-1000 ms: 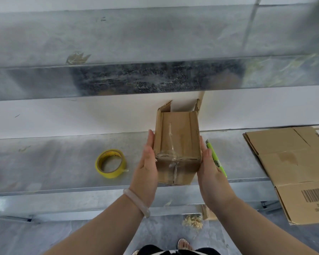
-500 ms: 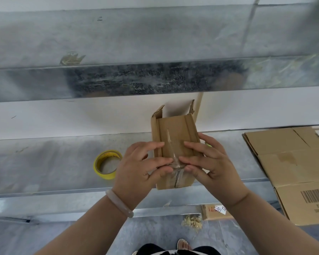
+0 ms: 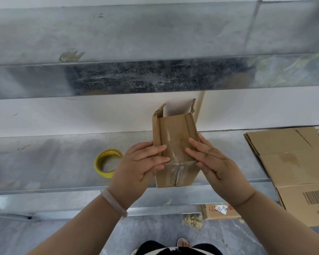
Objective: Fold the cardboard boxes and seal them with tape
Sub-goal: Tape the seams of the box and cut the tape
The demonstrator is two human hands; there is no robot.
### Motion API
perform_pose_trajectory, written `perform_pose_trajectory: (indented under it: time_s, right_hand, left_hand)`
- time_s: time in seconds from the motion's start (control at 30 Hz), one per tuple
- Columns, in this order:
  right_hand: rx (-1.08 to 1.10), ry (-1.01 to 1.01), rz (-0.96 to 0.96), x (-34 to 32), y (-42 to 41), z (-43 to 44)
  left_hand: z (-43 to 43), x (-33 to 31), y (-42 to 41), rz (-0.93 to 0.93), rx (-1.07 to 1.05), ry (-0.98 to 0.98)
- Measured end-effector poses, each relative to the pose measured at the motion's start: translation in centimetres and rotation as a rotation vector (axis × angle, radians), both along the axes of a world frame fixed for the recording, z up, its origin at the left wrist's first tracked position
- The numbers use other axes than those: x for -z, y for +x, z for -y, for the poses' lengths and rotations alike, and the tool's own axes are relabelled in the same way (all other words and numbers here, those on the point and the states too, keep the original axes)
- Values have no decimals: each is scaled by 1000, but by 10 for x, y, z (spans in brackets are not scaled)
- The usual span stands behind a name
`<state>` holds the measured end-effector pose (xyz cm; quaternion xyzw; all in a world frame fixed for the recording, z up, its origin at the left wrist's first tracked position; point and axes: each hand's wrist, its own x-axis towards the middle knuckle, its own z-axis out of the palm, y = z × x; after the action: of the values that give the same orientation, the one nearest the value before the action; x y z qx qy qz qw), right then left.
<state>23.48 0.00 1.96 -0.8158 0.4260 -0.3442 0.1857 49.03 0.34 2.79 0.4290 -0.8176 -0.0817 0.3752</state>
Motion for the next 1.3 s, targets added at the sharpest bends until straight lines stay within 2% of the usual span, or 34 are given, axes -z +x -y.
perform_pose_trajectory:
  time_s: [0.13, 0.3, 0.43, 0.6, 0.73, 1.03, 1.23, 1.3]
  right_hand:
    - [29, 213, 181, -13, 9, -13]
    - [139, 606, 621, -22, 32, -27]
    - [257, 569, 673, -14, 59, -28]
    - [313, 623, 834, -6, 62, -31]
    - [291, 621, 863, -10, 63, -28]
    - [349, 479, 653, -4, 68, -20]
    - [277, 417, 578, 4, 55, -20]
    - [242, 449, 629, 7, 54, -22]
  left_hand:
    - [-8, 3, -3, -210, -42, 135]
    - [-18, -8, -26, -451, -175, 299]
    - [-20, -1, -57, -514, -370, 486]
    - [-24, -3, -70, -903, -276, 633]
    - [-24, -11, -74, -1012, -292, 717]
    - [-18, -5, -77, -823, -323, 594]
    - [-24, 5, -66, -753, -269, 536]
    - [-24, 11, -62, -680, -226, 465]
